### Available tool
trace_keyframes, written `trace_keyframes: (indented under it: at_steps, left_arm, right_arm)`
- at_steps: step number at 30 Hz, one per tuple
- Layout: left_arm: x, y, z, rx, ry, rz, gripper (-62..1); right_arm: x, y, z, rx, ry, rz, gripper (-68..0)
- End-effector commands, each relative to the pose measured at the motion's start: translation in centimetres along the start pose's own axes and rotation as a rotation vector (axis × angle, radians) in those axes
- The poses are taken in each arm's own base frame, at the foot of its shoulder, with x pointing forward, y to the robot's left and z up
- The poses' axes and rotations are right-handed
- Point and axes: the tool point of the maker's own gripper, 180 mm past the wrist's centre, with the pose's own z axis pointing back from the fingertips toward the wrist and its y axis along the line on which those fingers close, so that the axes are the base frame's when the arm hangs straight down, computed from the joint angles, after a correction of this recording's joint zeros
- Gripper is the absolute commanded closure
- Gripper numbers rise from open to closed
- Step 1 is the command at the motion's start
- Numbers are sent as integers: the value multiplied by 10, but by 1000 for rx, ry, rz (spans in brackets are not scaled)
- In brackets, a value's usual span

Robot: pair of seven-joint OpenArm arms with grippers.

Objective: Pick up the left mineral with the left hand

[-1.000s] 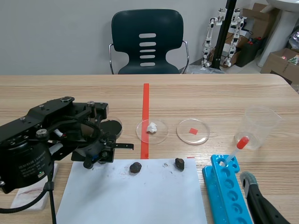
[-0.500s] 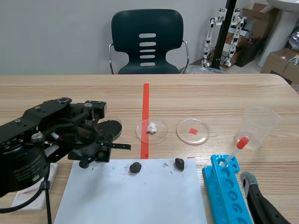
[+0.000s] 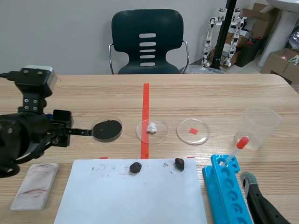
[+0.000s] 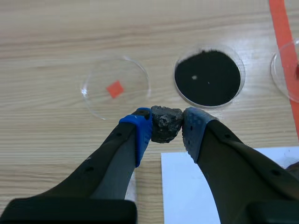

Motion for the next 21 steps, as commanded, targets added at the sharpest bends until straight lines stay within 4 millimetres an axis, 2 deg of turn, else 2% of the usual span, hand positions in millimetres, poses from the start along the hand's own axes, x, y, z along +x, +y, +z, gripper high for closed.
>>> trace_keyframes:
  at_steps: [1, 7, 12, 21]
  left_arm:
    - [0, -5, 8, -45, -40, -28, -55]
    - [9, -27, 57, -219, -244, -118, -55]
    - [15, -33, 100, -277, -357, -143, -55]
    - [17, -63, 158, -433, -497, -206, -55]
  right_arm:
    - [9, -3, -3, -10, -36, 2, -679]
    - [9, -3, -3, -10, -36, 2, -679]
    - [9, -3, -3, -10, -36, 2, -679]
    - [9, -3, -3, -10, -36, 2, -679]
